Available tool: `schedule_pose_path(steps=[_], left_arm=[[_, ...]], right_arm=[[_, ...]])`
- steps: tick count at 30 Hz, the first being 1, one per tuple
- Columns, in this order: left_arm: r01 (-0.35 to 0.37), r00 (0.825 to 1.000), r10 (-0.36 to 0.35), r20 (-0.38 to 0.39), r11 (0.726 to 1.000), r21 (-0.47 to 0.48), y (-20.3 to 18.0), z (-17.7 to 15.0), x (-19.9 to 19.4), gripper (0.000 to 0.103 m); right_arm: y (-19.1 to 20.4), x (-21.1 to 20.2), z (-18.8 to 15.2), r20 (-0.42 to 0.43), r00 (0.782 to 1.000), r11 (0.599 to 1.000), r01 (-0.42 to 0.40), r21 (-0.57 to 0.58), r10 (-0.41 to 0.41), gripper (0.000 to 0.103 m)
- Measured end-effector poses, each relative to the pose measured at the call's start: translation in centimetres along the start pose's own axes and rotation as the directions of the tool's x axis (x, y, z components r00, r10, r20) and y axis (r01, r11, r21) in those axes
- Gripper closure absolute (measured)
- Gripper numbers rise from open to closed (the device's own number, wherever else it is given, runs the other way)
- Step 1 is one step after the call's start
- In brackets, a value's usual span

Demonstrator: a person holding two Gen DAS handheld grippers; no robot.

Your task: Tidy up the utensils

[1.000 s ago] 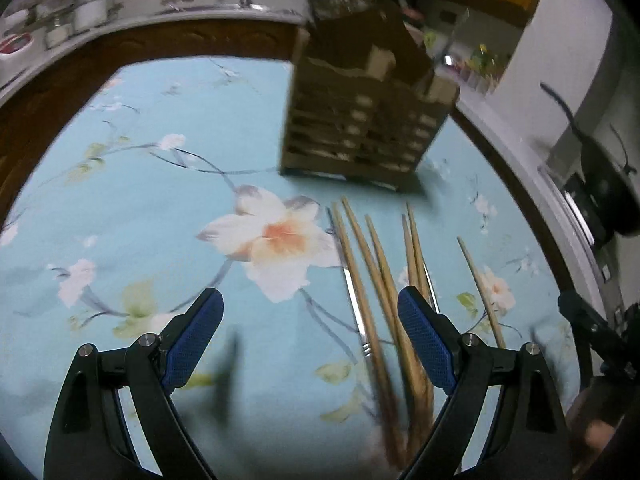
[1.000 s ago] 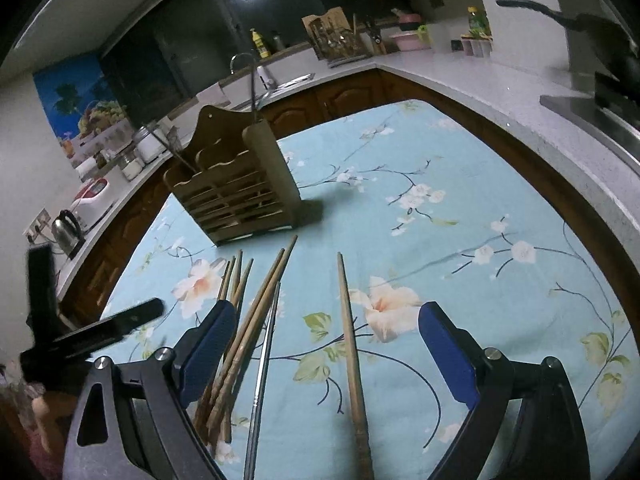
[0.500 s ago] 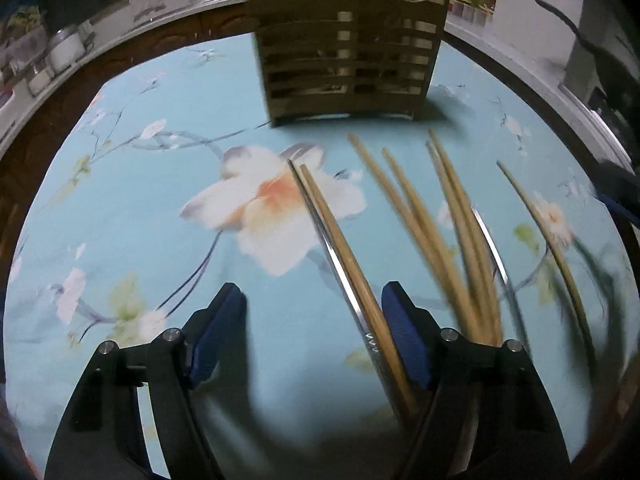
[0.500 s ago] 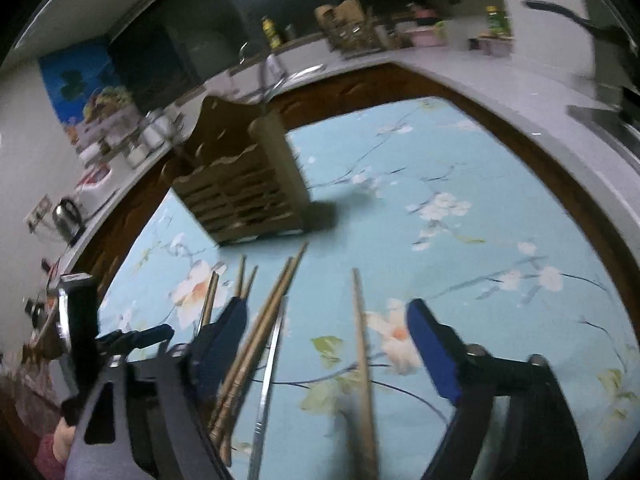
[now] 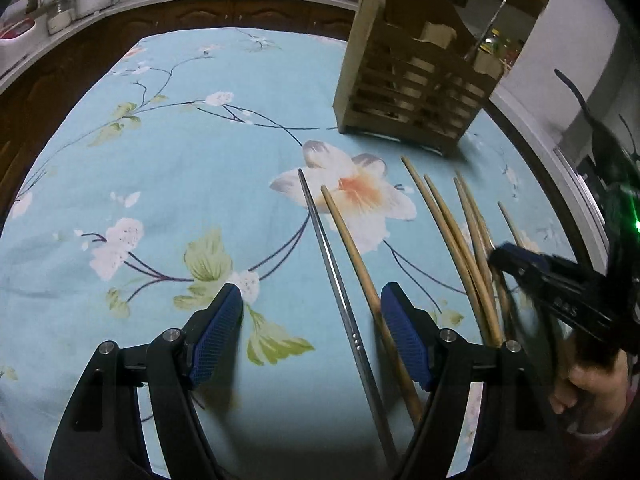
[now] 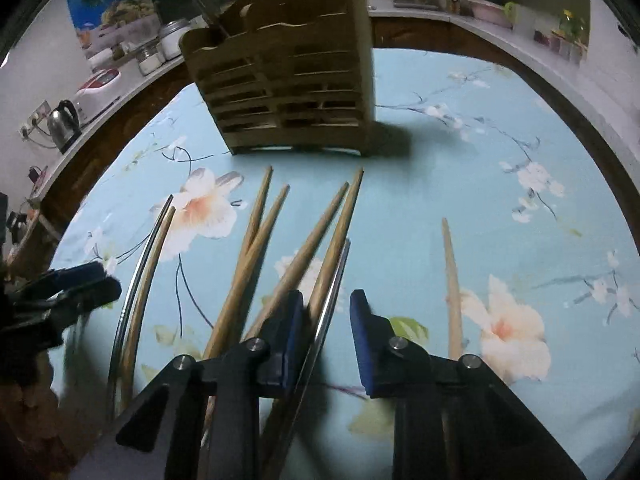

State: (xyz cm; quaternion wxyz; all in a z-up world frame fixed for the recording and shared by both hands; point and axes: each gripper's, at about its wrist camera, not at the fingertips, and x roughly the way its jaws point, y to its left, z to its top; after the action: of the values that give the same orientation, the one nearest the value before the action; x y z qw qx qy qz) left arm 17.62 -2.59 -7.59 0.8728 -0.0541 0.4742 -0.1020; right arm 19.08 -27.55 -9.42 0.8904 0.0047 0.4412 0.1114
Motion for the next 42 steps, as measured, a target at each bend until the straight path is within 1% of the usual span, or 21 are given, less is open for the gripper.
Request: schedule_pose_path(steps=[3, 4, 7, 9, 10, 11, 12, 13, 18, 20, 21, 22, 24, 25, 26, 27, 28, 31, 35, 40, 42], left_arm=[[-0.019, 1.0, 0.019, 0.0, 1.0, -0.018, 0.5, 0.4, 0.3, 0.029], [-0.017, 1.0, 0.017, 0.002, 1.0, -0.024, 0.5, 0.6, 0.3, 0.029], [-0.027, 1.0, 0.027, 0.006, 0.999, -0.037, 0.6, 1.7, 0.8, 0.031], [-0.029, 0.999, 0.029, 0.012, 0.999, -0.034, 0.4, 2.5, 1.3, 0.032], [-0.035, 0.999, 0.035, 0.005, 0.999, -0.03, 0.4, 3.0, 1.7, 0.036], [-0.043, 0.999, 0.043, -0.007, 0.999, -0.027, 0.4, 3.3, 2.2, 0.045], [-0.045, 0.999, 0.045, -0.02, 0.999, -0.028, 0.5, 3.6, 2.7, 0.05], [-0.04, 0.999, 0.039, -0.035, 0.999, -0.033, 0.6, 4.0, 3.2, 0.057], [-0.053, 0.998, 0.053, -0.035, 0.999, 0.0, -0.2, 5.0, 4.2, 0.057], [-0.064, 0.997, 0.065, -0.034, 0.998, 0.029, -0.7, 5.1, 4.5, 0.057], [-0.07, 0.997, 0.072, -0.029, 0.996, 0.049, -1.1, 5.2, 4.7, 0.057], [-0.072, 0.997, 0.074, -0.026, 0.995, 0.064, -1.3, 5.2, 4.9, 0.059], [-0.111, 0.994, 0.113, -0.008, 0.987, 0.115, -2.1, 5.2, 5.4, 0.068], [-0.12, 0.993, 0.121, -0.003, 0.984, 0.13, -2.3, 5.3, 5.5, 0.075], [-0.112, 0.994, 0.112, 0.001, 0.984, 0.138, -2.4, 5.3, 5.5, 0.084], [-0.102, 0.995, 0.103, 0.003, 0.986, 0.135, -2.4, 5.4, 5.5, 0.089], [-0.099, 0.995, 0.099, 0.007, 0.987, 0.126, -2.1, 5.5, 5.6, 0.094], [-0.064, 0.998, 0.064, -0.001, 0.994, 0.093, -1.3, 5.8, 5.5, 0.096], [-0.006, 1.0, 0.006, -0.002, 0.999, 0.037, -0.1, 6.0, 4.7, 0.099], [0.043, 0.999, -0.043, 0.031, 0.999, -0.002, 0.6, 5.8, 2.7, 0.099], [0.042, 0.998, -0.042, 0.047, 0.999, -0.001, 0.7, 5.8, 1.8, 0.099]], right_arm=[[-0.8, -0.8, -0.3, -0.012, 0.998, 0.998, 0.055, 0.002, -0.055, 0.079], [-1.3, -1.0, -0.3, -0.005, 0.999, 0.998, 0.054, 0.026, -0.053, 0.073], [-2.7, -1.7, 0.6, 0.036, 0.999, 0.995, -0.02, 0.102, 0.016, 0.073], [-3.3, -1.7, 1.5, 0.076, 0.997, 0.991, -0.029, 0.133, 0.019, 0.073], [-3.4, -1.4, 1.9, 0.08, 0.996, 0.989, -0.035, 0.145, 0.024, 0.073], [-3.7, -0.9, 2.5, 0.07, 0.997, 0.986, -0.038, 0.163, 0.027, 0.073], [-3.7, -0.4, 2.9, 0.065, 0.997, 0.985, -0.044, 0.169, 0.033, 0.075], [-3.7, 0.0, 3.3, 0.062, 0.997, 0.984, -0.047, 0.169, 0.037, 0.076], [-2.0, 2.0, 4.7, 0.034, 0.998, 0.99, -0.063, 0.127, 0.059, 0.076], [-1.4, 3.5, 5.2, -0.009, 0.999, 0.992, -0.044, 0.115, 0.045, 0.076], [-1.0, 3.7, 5.4, 0.009, 0.999, 0.995, -0.033, 0.098, 0.032, 0.076], [-0.6, 4.0, 5.6, 0.003, 1.0, 0.996, -0.019, 0.083, 0.019, 0.076], [0.2, 4.4, 5.8, 0.007, 1.0, 0.999, 0.005, 0.052, -0.005, 0.076], [0.5, 4.6, 5.9, 0.01, 1.0, 0.999, 0.023, 0.03, -0.023, 0.079], [0.8, 4.6, 5.8, 0.013, 0.999, 0.999, 0.043, 0.013, -0.043, 0.082], [1.0, 4.6, 5.8, 0.016, 0.998, 0.998, 0.064, -0.001, -0.064, 0.09], [1.0, 4.6, 5.7, 0.021, 0.997, 0.998, 0.07, -0.006, -0.07, 0.092], [0.6, 4.5, 5.7, 0.022, 0.998, 0.999, 0.052, 0.008, -0.052, 0.096], [-0.3, 3.5, 5.6, 0.023, 0.999, 0.997, -0.026, 0.077, 0.024, 0.098], [-0.2, 0.9, 5.6, 0.076, 0.995, 0.993, -0.076, 0.088, 0.07, 0.098], [-0.1, -0.4, 5.6, 0.1, 0.992, 0.992, -0.09, 0.087, 0.082, 0.098]])
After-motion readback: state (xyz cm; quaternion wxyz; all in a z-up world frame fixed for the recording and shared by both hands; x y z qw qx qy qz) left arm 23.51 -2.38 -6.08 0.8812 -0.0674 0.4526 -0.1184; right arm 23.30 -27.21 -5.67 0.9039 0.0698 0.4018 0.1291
